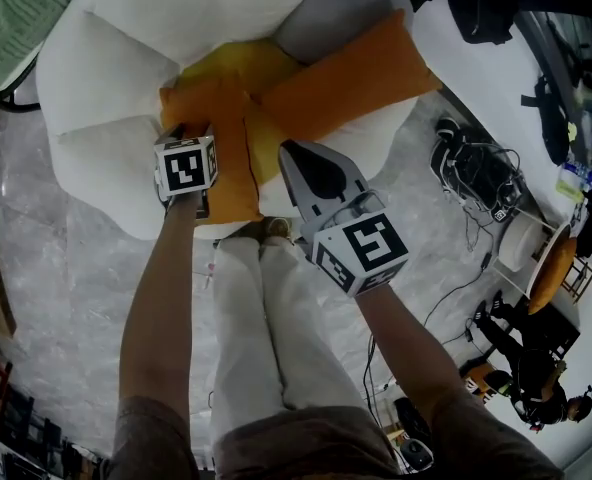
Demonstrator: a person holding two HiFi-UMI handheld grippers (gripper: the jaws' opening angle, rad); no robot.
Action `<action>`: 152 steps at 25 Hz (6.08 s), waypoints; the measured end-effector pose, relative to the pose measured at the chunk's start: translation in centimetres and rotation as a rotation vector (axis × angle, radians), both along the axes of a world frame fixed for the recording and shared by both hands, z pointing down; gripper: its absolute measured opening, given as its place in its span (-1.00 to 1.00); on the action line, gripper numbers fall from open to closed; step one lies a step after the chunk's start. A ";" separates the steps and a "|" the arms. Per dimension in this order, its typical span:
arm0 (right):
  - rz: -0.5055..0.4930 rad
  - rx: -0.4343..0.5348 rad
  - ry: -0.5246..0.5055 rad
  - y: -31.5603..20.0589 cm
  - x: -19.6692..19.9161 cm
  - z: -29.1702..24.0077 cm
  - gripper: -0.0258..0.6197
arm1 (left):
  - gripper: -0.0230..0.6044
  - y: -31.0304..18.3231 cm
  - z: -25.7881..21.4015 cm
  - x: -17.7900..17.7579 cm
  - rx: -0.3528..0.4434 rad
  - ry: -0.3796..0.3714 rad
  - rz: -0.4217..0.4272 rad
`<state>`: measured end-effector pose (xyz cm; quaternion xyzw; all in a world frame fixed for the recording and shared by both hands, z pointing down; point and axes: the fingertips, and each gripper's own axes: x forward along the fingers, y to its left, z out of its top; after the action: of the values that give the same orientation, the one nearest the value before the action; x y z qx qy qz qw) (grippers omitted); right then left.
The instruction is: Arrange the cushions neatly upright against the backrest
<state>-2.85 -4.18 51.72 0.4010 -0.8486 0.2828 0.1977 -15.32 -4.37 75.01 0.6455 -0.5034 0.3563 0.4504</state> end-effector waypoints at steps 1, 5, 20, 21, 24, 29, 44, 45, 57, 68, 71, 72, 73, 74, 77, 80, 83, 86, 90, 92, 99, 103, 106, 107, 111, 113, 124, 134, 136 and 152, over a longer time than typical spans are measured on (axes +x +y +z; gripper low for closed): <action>0.004 -0.004 0.000 0.0 0.1 0.3 -0.85 | -0.21 -0.1 0.1 0.0 -0.001 0.004 -0.003; 0.003 -0.016 -0.003 0.2 0.1 0.9 -0.85 | -0.21 -0.1 0.4 0.3 0.003 0.012 -0.003; 0.005 -0.037 -0.004 0.3 0.0 1.2 -0.85 | -0.90 0.8 -0.8 0.8 0.005 0.065 0.000; 0.007 -0.038 -0.004 0.3 -0.1 1.2 -0.85 | -0.90 0.9 -1.0 1.0 0.009 0.070 0.004; 0.011 -0.037 -0.005 0.3 -0.2 0.9 -0.85 | -0.90 1.2 -1.6 1.4 0.012 0.084 0.004; 0.016 -0.034 -0.004 0.5 0.1 0.1 -0.85 | -0.90 1.3 -3.6 2.4 0.044 0.109 0.007; 0.046 0.002 -0.016 0.5 -0.6 -5.0 -0.85 | -0.90 -5.4 -13.1 1.7 0.217 0.121 0.022; 0.044 0.006 -0.017 0.4 -0.6 -5.4 -0.85 | -0.90 -6.1 -13.9 1.7 0.229 0.119 0.025; 0.069 0.046 0.005 -2.1 -0.5 -8.5 -0.85 | -0.90 -13.4 -20.3 1.1 0.345 0.136 0.030; 0.066 0.018 0.002 -3.1 0.6 -5.4 -0.85 | -0.90 -14.3 -15.9 0.3 0.310 0.086 0.009; 0.045 0.016 0.002 -3.6 1.2 -4.7 -0.85 | -0.90 -14.8 -15.3 -0.8 0.330 0.060 -0.047; 0.041 0.014 0.001 -3.7 1.4 -4.4 -0.85 | -0.90 -14.8 -15.1 -1.1 0.333 0.052 -0.061; 0.037 0.011 0.000 -3.8 1.6 -4.2 -0.85 | -0.90 -14.8 -15.0 -1.4 0.334 0.046 -0.071; 0.034 0.006 0.000 -3.8 1.8 -3.9 -0.85 | -0.90 -14.9 -14.7 -1.6 0.332 0.041 -0.080; 0.023 -0.006 -0.004 -4.1 2.0 -3.2 -0.85 | -0.90 -15.3 -14.0 -2.3 0.327 0.033 -0.110; 0.016 -0.012 -0.006 -4.6 2.1 -2.5 -0.85 | -0.90 -15.9 -13.6 -2.4 0.336 0.023 -0.113; 0.009 -0.021 -0.006 -4.7 2.1 -1.9 -0.85 | -0.86 -16.1 -13.4 -2.1 0.354 0.003 -0.098; 0.004 -0.023 -0.008 -4.8 2.0 -1.8 -0.85 | -0.82 -16.0 -13.4 -2.1 0.368 -0.020 -0.096; 0.003 -0.022 -0.013 -5.0 1.9 -2.3 -0.85 | -0.78 -15.8 -13.8 -2.3 0.365 -0.043 -0.109; 0.007 -0.019 -0.015 -5.1 2.1 -2.7 -0.85 | -0.78 -15.8 -14.7 -2.4 0.385 -0.071 -0.114; 0.035 -0.010 -0.017 -5.2 4.4 -3.7 -0.85 | -0.78 -15.9 -17.2 1.7 0.433 -0.059 -0.045; 0.075 0.000 -0.016 -5.5 7.1 -4.1 -0.85 | -0.71 -16.1 -17.5 5.8 0.442 -0.031 0.040; 0.111 0.007 -0.010 -5.7 10.1 -4.2 -0.85 | -0.67 -16.1 -17.5 9.8 0.441 0.003 0.093; 0.121 0.009 -0.008 -5.8 11.3 -4.2 -0.85 | -0.67 -16.1 -17.4 11.3 0.440 0.013 0.108; 0.203 0.007 0.010 -5.3 16.5 -3.9 -0.85 | -0.64 -15.4 -16.9 18.3 0.433 0.048 0.226; 0.249 0.006 0.016 -4.9 19.1 -3.7 -0.85 | -0.61 -14.9 -16.4 21.8 0.423 0.070 0.285; 0.408 -0.020 0.009 -1.9 29.9 -1.9 -0.85 | -0.44 -11.8 -14.3 35.0 0.398 0.086 0.463; 0.412 -0.034 -0.026 -2.0 30.9 -0.3 -0.85 | -0.35 -11.2 -11.8 34.8 0.397 0.006 0.463; 0.402 -0.037 -0.027 -2.2 30.7 0.2 -0.85 | -0.35 -11.4 -11.6 35.0 0.428 -0.003 0.461; 0.377 -0.064 -0.033 -2.6 31.2 1.7 -0.85 | -0.84 -12.0 -10.5 35.0 0.316 0.066 0.324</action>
<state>28.37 -6.80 53.41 0.5419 -0.7520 0.3483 0.1397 19.72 -16.33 64.54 0.7917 -0.4278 0.3197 0.2968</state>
